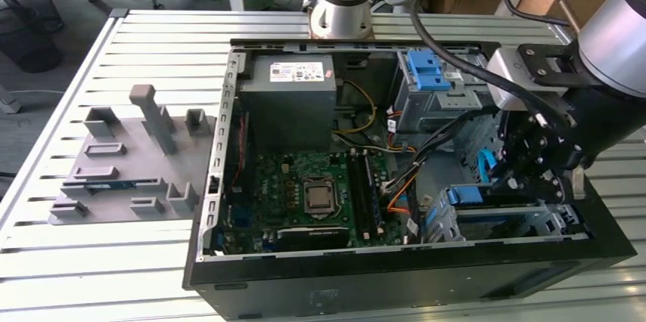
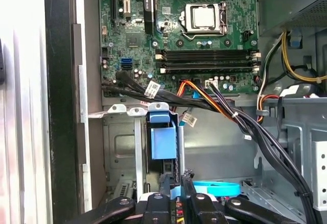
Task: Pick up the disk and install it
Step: 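Insert the second disk wire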
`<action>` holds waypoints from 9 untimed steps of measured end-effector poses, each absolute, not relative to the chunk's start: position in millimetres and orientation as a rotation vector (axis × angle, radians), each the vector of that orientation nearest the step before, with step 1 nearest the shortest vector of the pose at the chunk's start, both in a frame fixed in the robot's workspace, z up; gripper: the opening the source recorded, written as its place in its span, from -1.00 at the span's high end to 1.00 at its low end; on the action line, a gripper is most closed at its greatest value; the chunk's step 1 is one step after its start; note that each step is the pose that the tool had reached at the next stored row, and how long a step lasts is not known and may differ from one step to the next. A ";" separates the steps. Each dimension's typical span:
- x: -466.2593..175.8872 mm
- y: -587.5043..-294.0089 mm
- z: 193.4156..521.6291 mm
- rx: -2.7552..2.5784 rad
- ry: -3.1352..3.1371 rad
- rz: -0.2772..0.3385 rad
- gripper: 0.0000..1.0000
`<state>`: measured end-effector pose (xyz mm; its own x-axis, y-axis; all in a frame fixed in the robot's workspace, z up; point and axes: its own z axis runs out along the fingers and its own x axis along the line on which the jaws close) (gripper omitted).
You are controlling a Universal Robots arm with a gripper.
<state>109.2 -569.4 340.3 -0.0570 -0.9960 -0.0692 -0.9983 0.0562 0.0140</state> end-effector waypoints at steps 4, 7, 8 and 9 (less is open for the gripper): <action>110.0 -569.3 341.7 -2.129 2.253 0.090 0.56; 111.8 -569.3 341.9 -2.129 2.254 0.088 0.79; 112.6 -569.3 341.8 -2.130 2.254 0.087 0.79; 113.6 -569.3 341.8 -2.130 2.255 0.086 0.79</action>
<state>113.6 -569.3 341.8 -0.0573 -0.9962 -0.0663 -0.9983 0.0565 0.0139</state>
